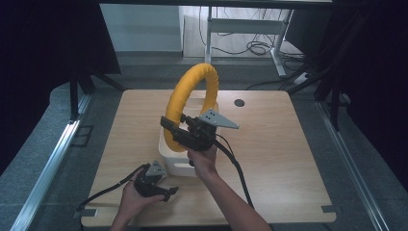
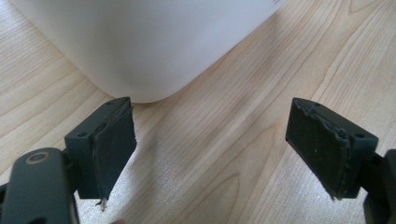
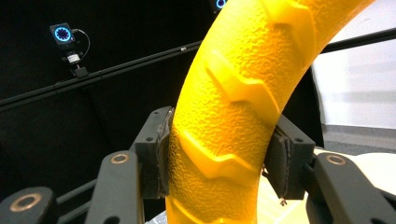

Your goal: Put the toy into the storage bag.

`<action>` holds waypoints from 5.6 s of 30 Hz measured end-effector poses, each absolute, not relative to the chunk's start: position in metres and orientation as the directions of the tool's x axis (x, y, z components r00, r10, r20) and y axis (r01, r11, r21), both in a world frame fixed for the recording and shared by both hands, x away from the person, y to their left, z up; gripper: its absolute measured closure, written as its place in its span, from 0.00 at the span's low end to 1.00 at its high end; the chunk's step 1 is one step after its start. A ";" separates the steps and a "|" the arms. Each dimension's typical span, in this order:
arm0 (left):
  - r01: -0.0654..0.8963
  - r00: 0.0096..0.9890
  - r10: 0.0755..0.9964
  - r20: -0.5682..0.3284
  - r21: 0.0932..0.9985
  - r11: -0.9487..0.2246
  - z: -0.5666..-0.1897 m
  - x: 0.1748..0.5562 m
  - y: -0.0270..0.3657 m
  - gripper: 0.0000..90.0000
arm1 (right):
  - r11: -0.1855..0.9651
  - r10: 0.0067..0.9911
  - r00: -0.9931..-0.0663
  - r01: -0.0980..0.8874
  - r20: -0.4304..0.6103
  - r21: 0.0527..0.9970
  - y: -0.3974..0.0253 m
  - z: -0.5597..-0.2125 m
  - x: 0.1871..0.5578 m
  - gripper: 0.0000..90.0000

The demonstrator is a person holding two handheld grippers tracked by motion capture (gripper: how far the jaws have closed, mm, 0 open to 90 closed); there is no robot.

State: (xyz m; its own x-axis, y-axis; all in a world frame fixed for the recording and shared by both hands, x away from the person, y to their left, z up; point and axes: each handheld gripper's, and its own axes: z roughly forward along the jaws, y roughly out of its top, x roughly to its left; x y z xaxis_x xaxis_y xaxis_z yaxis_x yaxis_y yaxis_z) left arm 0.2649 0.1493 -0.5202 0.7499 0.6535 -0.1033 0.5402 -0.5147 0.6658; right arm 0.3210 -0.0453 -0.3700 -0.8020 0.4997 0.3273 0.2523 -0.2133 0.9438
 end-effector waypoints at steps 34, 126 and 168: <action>0.539 0.755 0.648 -0.101 0.658 -0.526 -0.522 0.265 0.148 0.18 | -0.189 0.514 -0.797 0.254 0.316 0.949 -0.042 -0.395 0.309 0.53; 0.549 0.768 0.630 -0.118 0.626 -0.553 -0.528 0.266 0.144 0.18 | -0.108 0.499 -0.782 0.372 0.374 0.922 -0.058 -0.423 0.299 0.54; 0.547 0.770 0.629 -0.110 0.623 -0.560 -0.527 0.265 0.145 0.18 | -0.041 0.659 -0.709 0.300 0.252 0.953 -0.198 -0.435 0.293 0.40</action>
State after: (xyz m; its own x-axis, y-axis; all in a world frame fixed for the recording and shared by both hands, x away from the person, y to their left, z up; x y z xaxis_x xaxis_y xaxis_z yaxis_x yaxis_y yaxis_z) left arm 0.2652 0.1453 -0.5265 0.7695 0.6290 -0.1104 0.5469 -0.5597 0.6226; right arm 0.2930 -0.1985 -0.4346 -0.7092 0.6586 0.2518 0.2999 -0.0414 0.9531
